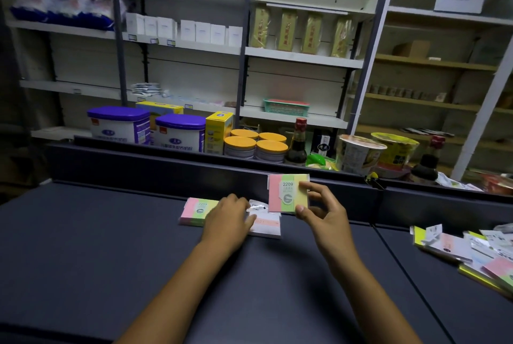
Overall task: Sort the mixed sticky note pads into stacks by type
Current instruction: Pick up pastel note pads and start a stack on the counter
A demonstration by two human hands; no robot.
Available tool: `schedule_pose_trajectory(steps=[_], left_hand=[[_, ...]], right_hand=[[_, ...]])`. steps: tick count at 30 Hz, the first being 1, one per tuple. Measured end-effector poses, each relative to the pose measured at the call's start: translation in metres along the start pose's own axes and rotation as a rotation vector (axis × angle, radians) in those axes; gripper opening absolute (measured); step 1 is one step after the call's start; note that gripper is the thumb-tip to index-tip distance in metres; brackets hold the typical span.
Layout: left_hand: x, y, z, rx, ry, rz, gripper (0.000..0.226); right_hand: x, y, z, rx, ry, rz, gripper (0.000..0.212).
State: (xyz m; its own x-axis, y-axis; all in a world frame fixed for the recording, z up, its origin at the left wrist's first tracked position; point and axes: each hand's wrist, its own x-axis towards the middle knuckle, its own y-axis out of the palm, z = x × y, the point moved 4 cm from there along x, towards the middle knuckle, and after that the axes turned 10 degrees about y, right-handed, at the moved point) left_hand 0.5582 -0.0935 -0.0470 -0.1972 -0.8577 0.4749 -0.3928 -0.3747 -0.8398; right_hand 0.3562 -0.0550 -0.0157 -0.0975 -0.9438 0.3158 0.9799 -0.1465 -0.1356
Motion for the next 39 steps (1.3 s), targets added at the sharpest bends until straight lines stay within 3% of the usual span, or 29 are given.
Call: schedule_pose_trajectory(steps=[3,8,14,24,39], left_hand=[[-0.005,-0.022,0.026,0.108,0.043,-0.046,0.034],[-0.019,-0.051,0.083,0.301,-0.026,-0.067,0.034],[-0.044,-0.067,0.127,0.288,-0.145,-0.166,0.031],[-0.049,-0.059,0.140,0.326,-0.200,-0.134,0.036],[-0.049,-0.057,0.142,0.217,-0.220,-0.198,0.026]], right_hand=[[0.004,0.018,-0.001,0.007,0.023,0.040,0.039],[0.009,0.058,-0.002,0.002,0.030,0.118,0.037],[0.022,0.108,-0.009,-0.034,0.053,0.165,0.034],[0.038,0.169,-0.028,-0.124,0.146,0.236,0.029],[0.043,0.177,-0.040,-0.536,0.069,0.257,0.026]])
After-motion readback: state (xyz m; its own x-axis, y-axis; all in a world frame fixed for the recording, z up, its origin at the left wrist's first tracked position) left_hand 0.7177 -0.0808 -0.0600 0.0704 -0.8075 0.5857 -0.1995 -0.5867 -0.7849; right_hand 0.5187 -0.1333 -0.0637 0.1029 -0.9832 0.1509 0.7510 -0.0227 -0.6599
